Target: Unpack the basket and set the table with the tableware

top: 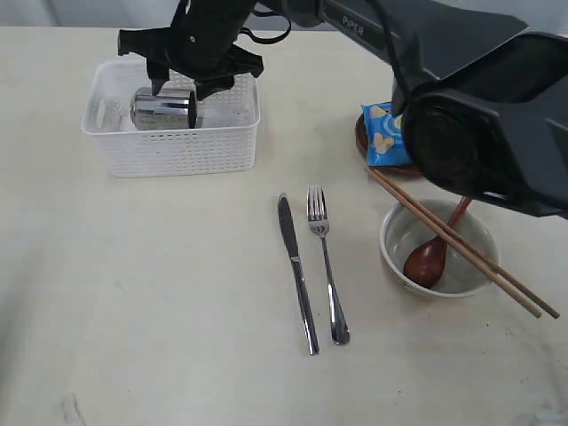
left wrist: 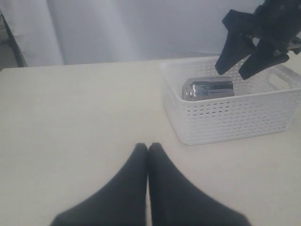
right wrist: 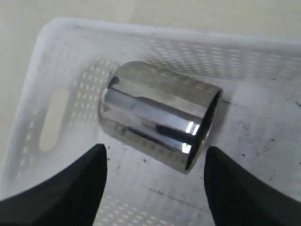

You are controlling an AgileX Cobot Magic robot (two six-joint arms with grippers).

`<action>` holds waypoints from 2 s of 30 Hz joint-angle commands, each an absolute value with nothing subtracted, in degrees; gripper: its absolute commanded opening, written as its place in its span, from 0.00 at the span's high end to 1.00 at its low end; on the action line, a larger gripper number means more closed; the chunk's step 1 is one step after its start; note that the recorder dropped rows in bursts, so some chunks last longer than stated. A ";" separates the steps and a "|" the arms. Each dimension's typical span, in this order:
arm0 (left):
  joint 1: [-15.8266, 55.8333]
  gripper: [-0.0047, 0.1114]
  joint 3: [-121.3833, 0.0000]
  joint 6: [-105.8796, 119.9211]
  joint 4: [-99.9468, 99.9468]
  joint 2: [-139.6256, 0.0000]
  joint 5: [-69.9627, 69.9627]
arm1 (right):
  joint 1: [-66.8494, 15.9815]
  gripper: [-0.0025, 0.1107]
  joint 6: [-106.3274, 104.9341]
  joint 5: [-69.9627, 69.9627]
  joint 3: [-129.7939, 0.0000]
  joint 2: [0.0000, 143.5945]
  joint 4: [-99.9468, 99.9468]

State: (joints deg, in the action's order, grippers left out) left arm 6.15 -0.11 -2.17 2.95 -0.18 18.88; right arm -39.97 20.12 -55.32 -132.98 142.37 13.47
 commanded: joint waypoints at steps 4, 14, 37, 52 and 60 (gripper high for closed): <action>6.55 0.96 0.00 -2.11 2.82 0.00 18.28 | -39.46 0.47 23.21 -52.01 -133.26 144.19 12.86; 6.55 0.96 0.00 -2.11 2.82 0.00 18.28 | -39.59 0.47 21.89 -46.48 -133.26 147.03 21.71; 6.55 0.96 0.00 -2.11 2.82 0.00 18.28 | -39.67 0.98 3.63 -46.25 -133.26 146.11 35.22; 6.55 0.96 0.00 -2.11 2.82 0.00 18.28 | -39.43 0.98 3.55 -69.96 -133.26 129.42 1.76; 6.55 0.96 0.00 -2.11 2.82 0.00 18.28 | -38.74 0.98 5.40 -69.96 -131.06 128.76 -5.46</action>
